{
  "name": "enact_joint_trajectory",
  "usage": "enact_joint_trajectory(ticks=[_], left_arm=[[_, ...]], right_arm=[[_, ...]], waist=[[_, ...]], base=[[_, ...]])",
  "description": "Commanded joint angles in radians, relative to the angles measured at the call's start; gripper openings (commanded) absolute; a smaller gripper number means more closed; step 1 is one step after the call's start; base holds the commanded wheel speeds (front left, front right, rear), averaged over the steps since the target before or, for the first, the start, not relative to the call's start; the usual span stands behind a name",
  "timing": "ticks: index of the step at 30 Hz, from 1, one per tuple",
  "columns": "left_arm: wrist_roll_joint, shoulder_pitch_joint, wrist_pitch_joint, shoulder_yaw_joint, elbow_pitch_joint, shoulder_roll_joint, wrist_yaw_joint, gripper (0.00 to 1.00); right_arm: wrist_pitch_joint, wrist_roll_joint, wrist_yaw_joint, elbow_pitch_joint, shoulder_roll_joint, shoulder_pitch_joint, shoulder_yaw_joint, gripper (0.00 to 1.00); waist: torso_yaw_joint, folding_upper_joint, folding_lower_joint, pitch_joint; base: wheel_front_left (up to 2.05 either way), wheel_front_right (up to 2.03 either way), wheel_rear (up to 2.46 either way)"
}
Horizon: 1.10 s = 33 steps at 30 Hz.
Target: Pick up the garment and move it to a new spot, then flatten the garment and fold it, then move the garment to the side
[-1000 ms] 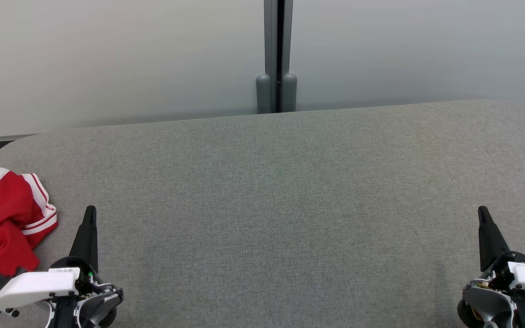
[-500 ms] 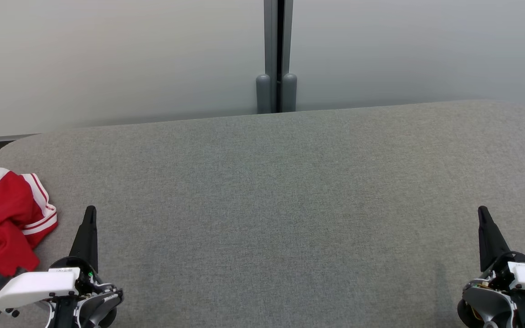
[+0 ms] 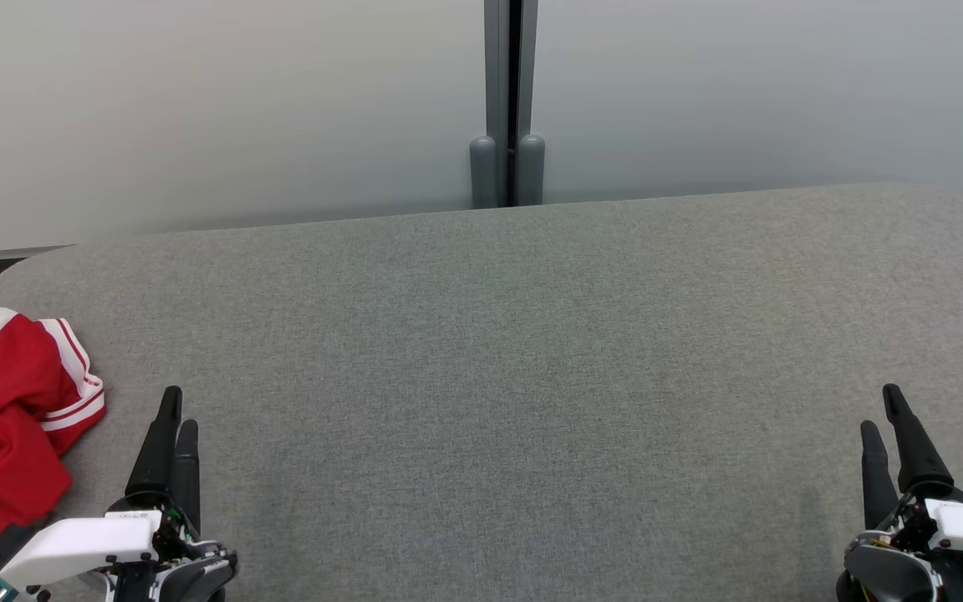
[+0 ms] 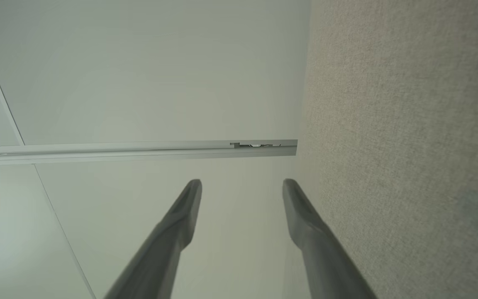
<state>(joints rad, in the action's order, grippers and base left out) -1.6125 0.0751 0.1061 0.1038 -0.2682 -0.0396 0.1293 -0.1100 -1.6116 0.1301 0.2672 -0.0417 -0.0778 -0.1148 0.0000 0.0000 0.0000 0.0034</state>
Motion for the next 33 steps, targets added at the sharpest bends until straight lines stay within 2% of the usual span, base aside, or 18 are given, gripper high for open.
enact_joint_trajectory(ticks=[1, 12, 21, 33], left_arm=[[0.002, 0.032, -0.010, -0.011, 0.024, -0.007, 0.001, 1.00], [0.086, 0.050, -0.065, -0.058, 0.032, -0.021, 0.001, 1.00], [0.316, 0.053, -0.104, -0.038, 0.087, -0.010, 0.001, 1.00], [0.597, 0.032, -0.151, -0.062, 0.133, -0.009, -0.003, 1.00]], right_arm=[[0.007, 0.007, 0.000, -0.028, -0.007, -0.021, -0.001, 1.00], [0.063, 0.080, 0.000, -0.049, -0.034, -0.020, 0.023, 1.00], [0.110, 0.241, 0.001, -0.069, -0.085, -0.029, 0.071, 1.00], [0.156, 0.516, 0.001, -0.086, -0.111, -0.026, 0.094, 1.00]], waist=[[0.000, 0.0000, 0.0000, 0.000], [-0.001, 0.0000, 0.0000, -0.001], [-0.002, 0.0000, 0.0000, -0.003], [-0.002, 0.0000, 0.0000, -0.008]], base=[[0.00, 0.00, 0.00], [0.00, 0.00, 0.00], [0.00, 0.00, 0.00], [0.00, 0.00, 0.00]])
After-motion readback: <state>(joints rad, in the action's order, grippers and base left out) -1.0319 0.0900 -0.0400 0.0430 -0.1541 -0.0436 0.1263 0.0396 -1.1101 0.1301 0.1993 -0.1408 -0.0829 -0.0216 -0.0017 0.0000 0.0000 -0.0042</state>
